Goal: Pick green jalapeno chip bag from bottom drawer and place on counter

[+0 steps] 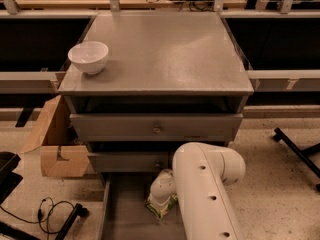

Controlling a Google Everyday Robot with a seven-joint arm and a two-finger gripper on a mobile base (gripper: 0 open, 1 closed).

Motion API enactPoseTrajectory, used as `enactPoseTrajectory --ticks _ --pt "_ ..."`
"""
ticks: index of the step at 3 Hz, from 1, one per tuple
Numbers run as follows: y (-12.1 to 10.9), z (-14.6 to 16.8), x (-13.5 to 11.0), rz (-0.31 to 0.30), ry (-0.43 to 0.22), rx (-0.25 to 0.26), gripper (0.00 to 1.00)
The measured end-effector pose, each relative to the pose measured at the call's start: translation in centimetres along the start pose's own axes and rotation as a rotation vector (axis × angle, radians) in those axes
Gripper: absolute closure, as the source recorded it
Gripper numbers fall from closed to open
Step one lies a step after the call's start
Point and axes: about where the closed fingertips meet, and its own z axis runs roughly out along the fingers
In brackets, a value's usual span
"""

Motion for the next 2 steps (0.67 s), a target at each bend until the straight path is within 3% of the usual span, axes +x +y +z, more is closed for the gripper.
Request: enactPoseTrajectory --ticks 1,2 --pt "-0.5 -2.8 0.8 0.011 0.021 0.042 0.88" --pt "-0.2 -9.5 0.0 0.042 0.043 0.102 1.00"
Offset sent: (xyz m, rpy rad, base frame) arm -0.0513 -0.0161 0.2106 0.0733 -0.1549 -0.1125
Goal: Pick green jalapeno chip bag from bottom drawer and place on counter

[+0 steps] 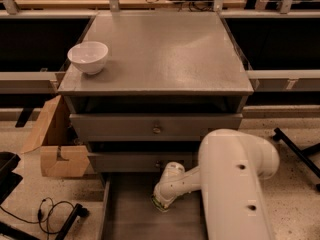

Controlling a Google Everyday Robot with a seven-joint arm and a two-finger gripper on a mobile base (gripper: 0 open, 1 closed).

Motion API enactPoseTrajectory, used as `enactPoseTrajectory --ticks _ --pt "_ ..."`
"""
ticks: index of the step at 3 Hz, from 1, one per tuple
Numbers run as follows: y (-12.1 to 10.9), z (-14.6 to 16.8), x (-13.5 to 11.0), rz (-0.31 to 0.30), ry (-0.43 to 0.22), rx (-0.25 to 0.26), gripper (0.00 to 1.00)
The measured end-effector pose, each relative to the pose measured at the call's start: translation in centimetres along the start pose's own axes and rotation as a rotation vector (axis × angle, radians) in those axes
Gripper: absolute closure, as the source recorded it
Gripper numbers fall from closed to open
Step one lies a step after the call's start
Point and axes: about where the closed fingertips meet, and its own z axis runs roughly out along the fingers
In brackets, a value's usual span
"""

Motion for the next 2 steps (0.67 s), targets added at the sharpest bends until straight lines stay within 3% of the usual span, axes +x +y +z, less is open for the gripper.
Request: enactPoseTrajectory --ticks 1,2 --pt "2.8 -10.5 -2.0 0.024 -0.002 0.015 1.00" --pt "7.0 -17.8 -4.5 0.038 -0.021 -0.032 1.00"
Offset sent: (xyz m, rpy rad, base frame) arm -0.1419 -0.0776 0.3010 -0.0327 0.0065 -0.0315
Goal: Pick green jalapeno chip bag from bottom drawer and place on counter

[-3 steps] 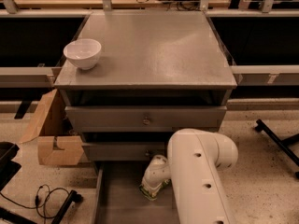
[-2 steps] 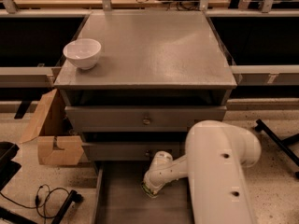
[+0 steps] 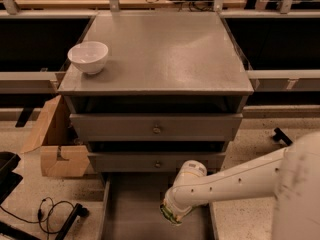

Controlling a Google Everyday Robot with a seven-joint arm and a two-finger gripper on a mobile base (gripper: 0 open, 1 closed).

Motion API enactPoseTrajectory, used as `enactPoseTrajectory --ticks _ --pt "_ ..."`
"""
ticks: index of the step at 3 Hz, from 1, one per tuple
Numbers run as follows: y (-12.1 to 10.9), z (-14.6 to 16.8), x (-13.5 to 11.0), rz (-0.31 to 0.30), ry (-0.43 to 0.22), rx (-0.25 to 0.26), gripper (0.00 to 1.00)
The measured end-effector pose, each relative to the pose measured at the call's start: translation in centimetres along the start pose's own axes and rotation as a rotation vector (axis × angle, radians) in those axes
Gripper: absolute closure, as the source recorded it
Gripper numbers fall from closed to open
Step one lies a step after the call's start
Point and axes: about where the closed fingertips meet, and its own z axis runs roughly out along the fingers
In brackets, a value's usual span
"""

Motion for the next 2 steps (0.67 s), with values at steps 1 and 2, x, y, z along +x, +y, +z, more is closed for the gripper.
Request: enactPoseTrajectory --ticks 1,2 --pt "3.7 -6.9 -0.5 0.035 0.042 -0.042 1.00" --pt "4.5 -16.2 2.7 0.116 0.121 -0.003 1.00"
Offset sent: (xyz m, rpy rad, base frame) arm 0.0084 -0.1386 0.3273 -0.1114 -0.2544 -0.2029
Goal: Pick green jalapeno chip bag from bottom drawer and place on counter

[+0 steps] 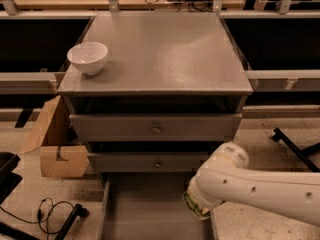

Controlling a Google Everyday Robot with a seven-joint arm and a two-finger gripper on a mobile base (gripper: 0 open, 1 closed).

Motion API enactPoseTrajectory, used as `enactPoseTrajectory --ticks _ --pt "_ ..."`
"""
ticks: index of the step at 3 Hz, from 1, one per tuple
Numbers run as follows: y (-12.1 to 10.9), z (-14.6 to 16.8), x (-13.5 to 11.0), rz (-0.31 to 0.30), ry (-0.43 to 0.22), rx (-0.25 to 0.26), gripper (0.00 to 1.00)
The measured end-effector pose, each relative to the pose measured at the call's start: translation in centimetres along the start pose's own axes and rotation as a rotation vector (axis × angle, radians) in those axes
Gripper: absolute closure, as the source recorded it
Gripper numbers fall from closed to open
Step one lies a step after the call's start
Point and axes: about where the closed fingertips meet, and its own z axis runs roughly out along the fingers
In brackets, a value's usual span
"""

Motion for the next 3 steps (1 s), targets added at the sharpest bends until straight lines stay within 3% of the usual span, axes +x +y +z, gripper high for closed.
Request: enactPoseTrajectory --ticks 1,2,3 --pt "-1.6 -10.0 5.9 0.101 0.061 0.089 1.00" --pt "-2.4 -16.9 10.8 0.155 0.050 0.157 1.00" --pt "-4.3 -22.8 14.7 0.184 0.058 0.275 1.00"
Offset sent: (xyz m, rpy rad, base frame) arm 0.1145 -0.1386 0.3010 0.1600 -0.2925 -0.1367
